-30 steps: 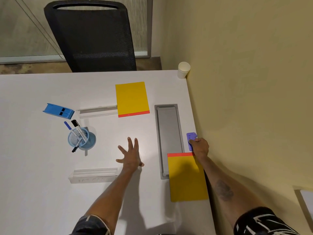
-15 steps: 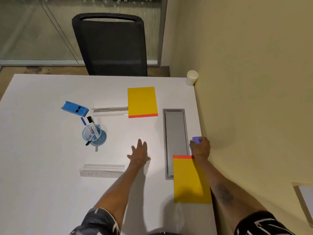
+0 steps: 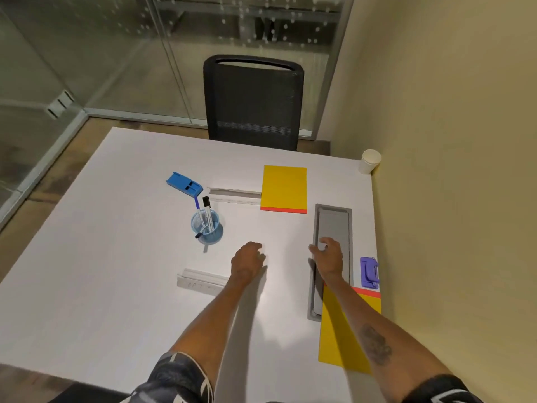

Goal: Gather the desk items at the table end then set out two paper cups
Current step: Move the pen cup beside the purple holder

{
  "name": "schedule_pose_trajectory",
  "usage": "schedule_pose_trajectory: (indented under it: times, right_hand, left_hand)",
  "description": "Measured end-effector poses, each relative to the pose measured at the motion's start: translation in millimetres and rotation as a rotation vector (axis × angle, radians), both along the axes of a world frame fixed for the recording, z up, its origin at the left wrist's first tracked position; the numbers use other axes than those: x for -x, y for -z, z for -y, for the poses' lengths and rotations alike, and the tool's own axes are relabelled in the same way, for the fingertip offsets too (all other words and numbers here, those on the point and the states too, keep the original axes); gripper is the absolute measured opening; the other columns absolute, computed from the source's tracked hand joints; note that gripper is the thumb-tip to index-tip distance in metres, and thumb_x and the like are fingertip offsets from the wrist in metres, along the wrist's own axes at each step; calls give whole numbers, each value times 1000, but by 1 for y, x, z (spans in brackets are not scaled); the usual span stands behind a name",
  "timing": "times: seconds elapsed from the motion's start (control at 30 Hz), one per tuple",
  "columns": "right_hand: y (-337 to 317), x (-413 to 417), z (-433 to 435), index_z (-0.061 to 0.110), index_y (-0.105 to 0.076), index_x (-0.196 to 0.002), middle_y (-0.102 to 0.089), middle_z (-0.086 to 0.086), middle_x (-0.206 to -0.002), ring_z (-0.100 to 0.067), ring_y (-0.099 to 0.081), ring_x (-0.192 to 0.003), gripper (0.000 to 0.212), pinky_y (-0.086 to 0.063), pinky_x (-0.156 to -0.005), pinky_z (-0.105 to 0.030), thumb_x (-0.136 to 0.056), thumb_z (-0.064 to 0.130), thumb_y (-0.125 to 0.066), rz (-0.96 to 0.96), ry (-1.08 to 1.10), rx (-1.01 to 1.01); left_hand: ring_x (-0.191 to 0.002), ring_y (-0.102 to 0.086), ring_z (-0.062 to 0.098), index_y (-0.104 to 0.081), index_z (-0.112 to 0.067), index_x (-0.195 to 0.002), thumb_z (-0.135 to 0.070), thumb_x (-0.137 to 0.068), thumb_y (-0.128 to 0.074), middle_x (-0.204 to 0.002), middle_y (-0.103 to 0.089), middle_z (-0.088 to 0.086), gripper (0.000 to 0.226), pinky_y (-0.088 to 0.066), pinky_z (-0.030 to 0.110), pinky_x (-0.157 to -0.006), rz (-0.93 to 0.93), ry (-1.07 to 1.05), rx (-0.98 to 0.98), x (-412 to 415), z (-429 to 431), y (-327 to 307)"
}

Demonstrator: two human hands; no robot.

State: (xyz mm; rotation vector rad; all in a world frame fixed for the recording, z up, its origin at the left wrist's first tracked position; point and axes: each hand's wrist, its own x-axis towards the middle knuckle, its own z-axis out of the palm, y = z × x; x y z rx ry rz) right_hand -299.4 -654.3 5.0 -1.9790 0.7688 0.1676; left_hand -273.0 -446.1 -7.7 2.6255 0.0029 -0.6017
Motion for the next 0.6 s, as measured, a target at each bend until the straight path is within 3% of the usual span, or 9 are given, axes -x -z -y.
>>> schedule_pose_trajectory:
  times: [0.07, 0.13, 0.2, 0.33, 0.5, 0.6]
  right_hand:
    - [-1, -5, -15, 4, -56, -132, -48, -13, -143, -26, -54, -123, 41, -42, -67, 3, -95, 20, -64, 11, -27, -42]
    - [-3, -10, -30, 5, -57, -131, -47, -12, -144, -27, -53, -129, 38, -41, -53, -1, -96, 20, -63, 30, -57, -69]
    - [-6, -16, -45, 5, -58, -131, -49, -12, -143, -28, -55, -128, 37, -44, -64, -6, -97, 18, -62, 50, -101, -67]
    - [-8, -30, -70, 0, -60, -127, -57, -17, -136, -37, -61, -119, 33, -50, -97, -40, -97, 11, -61, 51, -153, -120]
    - [-6, -47, -97, -1, -63, -121, -63, -17, -128, -39, -64, -115, 26, -51, -102, -48, -96, 5, -58, 50, -213, -184]
    - [-6, -55, -111, -2, -64, -120, -64, -18, -126, -39, -64, -115, 26, -51, -102, -51, -96, 3, -56, 39, -238, -206]
  left_hand:
    - [-136, -49, 18, -56, -24, -138, -31, -102, -49, -149, -50, -8, 37, -39, 34, -110, 10, -52, 23, 1, -13, -7]
    - [-134, -51, 17, -58, -24, -135, -32, -101, -50, -147, -51, -10, 36, -41, 34, -109, 47, -99, 61, 3, -26, -13]
    - [-129, -55, 16, -59, -24, -134, -35, -101, -51, -144, -54, -11, 35, -45, 35, -107, 94, -125, 106, 4, -39, -19]
    - [-106, -67, 12, -63, -26, -122, -37, -99, -54, -129, -62, -13, 28, -48, 30, -91, 218, -208, 180, 4, -66, -32]
    - [-90, -68, 16, -61, -21, -113, -39, -98, -54, -113, -68, -6, 25, -55, 34, -86, 302, -408, 237, -8, -103, -41]
    - [-97, -68, 18, -61, -18, -120, -37, -101, -51, -123, -62, -4, 29, -55, 34, -87, 311, -490, 253, -15, -119, -41]
